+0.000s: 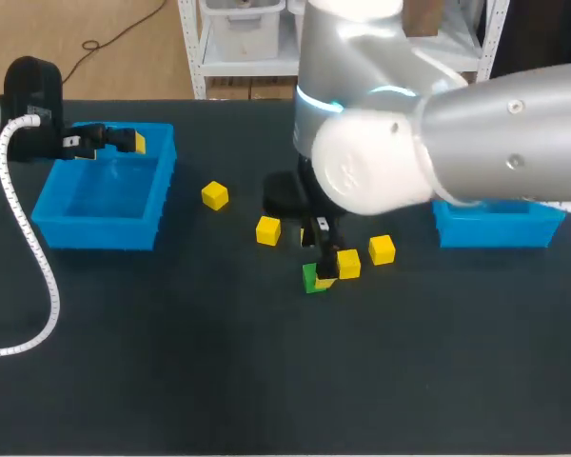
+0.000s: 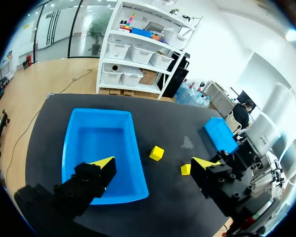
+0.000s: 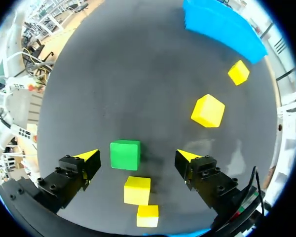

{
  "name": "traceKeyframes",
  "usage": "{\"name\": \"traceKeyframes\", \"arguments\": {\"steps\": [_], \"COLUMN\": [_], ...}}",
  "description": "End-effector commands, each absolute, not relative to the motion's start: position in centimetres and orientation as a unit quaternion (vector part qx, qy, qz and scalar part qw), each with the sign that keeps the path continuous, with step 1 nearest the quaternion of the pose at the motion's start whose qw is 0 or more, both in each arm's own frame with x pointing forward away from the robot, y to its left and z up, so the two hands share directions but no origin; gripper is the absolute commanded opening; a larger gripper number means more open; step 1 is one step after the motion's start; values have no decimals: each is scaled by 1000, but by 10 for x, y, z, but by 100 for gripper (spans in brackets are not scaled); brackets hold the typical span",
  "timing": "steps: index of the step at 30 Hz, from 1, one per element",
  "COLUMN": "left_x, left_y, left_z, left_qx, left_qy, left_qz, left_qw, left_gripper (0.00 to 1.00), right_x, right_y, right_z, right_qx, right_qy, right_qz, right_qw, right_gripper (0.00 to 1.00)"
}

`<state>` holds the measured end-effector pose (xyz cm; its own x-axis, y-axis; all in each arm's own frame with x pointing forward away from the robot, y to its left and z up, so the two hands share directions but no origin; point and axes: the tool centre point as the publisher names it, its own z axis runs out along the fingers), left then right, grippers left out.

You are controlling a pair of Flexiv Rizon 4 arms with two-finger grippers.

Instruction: Put the green cubes in the right bin and the yellow cubes in the left bin.

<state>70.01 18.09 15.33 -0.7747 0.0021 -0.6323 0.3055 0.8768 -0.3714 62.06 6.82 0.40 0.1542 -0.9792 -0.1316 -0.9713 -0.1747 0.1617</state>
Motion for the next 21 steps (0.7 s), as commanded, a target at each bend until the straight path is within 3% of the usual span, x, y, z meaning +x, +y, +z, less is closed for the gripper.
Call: {"name": "traceKeyframes", "arguments": {"steps": [1, 6, 7, 9, 10, 21], "left_x": [700, 700, 700, 700, 700, 700], "left_y": [183, 183, 183, 183, 183, 183], "left_z": [151, 151, 151, 151, 151, 151], "left_qx": [87, 87, 87, 87, 87, 87], "left_qy": [910, 910, 910, 910, 910, 910], "left_qz": [-239, -239, -239, -239, -239, -239], "left_qw": [328, 328, 328, 328, 328, 328], "left_gripper": [100, 100, 100, 100, 100, 100], "right_x": [622, 617, 616, 615, 615, 616], "right_y": [68, 68, 68, 69, 69, 67], "right_z": [-2, -9, -10, -12, -12, -5], "right_qx": [757, 752, 748, 744, 743, 738], "right_qy": [-639, -646, -650, -655, -656, -664], "right_qz": [-132, -129, -131, -129, -131, -124], "right_qw": [49, 32, 26, 13, 10, -12], "right_gripper": [100, 100, 55, 30, 0, 0]}}
